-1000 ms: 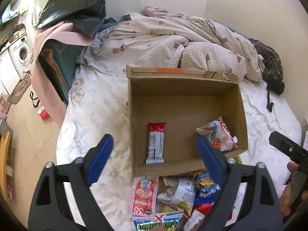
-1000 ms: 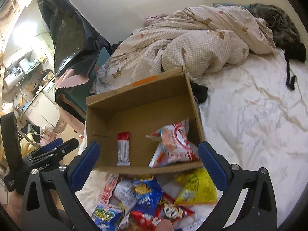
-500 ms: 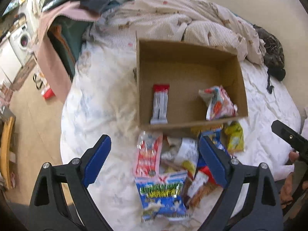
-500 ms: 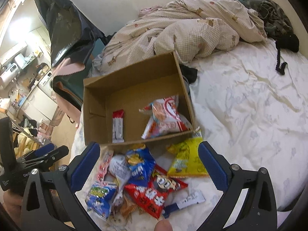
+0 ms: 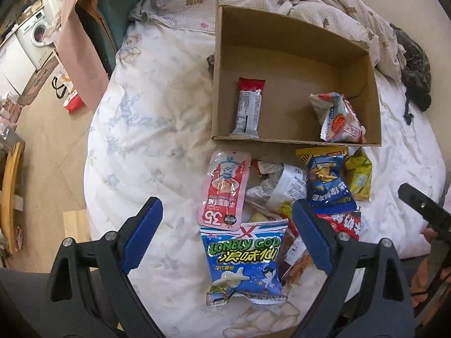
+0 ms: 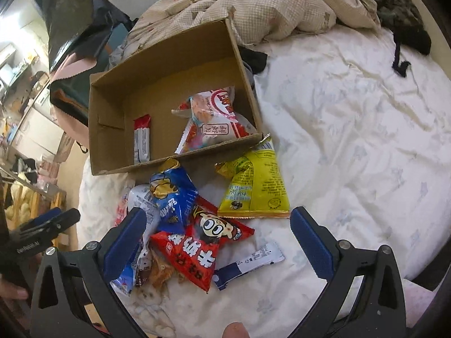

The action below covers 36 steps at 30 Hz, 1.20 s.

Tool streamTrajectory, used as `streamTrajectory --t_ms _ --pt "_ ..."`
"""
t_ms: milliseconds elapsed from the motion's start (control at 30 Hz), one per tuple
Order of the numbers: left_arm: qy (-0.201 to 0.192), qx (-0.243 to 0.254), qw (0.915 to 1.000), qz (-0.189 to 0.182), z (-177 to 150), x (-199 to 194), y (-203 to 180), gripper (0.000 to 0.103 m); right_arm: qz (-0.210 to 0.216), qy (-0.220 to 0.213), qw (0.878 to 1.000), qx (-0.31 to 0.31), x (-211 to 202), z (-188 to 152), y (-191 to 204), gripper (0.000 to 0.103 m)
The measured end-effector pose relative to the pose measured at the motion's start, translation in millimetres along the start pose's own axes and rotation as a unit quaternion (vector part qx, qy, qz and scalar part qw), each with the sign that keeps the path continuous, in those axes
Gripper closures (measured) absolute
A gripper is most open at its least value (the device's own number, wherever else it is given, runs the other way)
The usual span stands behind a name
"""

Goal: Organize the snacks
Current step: 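Move the left gripper back to the pile and grasp the blue Lonely God bag, then hold the blue bag with the left gripper while the right grasps the yellow chip bag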

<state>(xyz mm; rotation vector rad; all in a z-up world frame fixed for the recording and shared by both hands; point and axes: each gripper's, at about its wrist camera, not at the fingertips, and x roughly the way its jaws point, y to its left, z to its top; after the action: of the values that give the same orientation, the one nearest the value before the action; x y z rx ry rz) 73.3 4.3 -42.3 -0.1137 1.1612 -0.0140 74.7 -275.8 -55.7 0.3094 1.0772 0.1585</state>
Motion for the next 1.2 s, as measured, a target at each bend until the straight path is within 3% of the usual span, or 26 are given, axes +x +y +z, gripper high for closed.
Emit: streamTrajectory --t_ms 167,267,433,567,700,767,833,1000,1200 --pt "0.038 0.018 0.9991 -0.001 -3 19 -6 0.012 0.008 -0.001 1.000 0.027 1 9 -4 0.000" --pt "0.089 0.011 0.9960 -0.006 -14 36 -2 0.012 0.011 0.002 1.000 0.029 2 10 -3 0.000" --pt "0.187 -0.018 0.9815 -0.035 -39 73 1 0.012 0.005 0.005 1.000 0.020 4 9 0 0.000" --pt "0.216 -0.005 0.9763 -0.020 -51 95 -8 0.012 0.011 0.009 1.000 0.023 8 11 1 0.000" --pt "0.213 -0.002 0.9768 -0.019 -52 101 -12 0.013 0.008 0.006 1.000 0.015 8 12 4 0.000" --pt "0.202 0.000 0.9790 -0.026 -51 95 -13 0.033 0.008 0.007 1.000 0.016 8 12 3 0.000" --pt "0.195 -0.003 0.9799 -0.042 -50 87 -13 0.045 0.012 0.014 1.000 0.024 10 11 -1 0.000" --pt "0.183 0.010 0.9819 -0.049 -56 62 -14 0.048 0.029 0.039 0.997 0.056 18 9 -12 0.000" --pt "0.124 0.033 0.9902 -0.054 -56 6 -20 0.049 0.032 0.031 0.993 0.109 13 12 -31 0.000"
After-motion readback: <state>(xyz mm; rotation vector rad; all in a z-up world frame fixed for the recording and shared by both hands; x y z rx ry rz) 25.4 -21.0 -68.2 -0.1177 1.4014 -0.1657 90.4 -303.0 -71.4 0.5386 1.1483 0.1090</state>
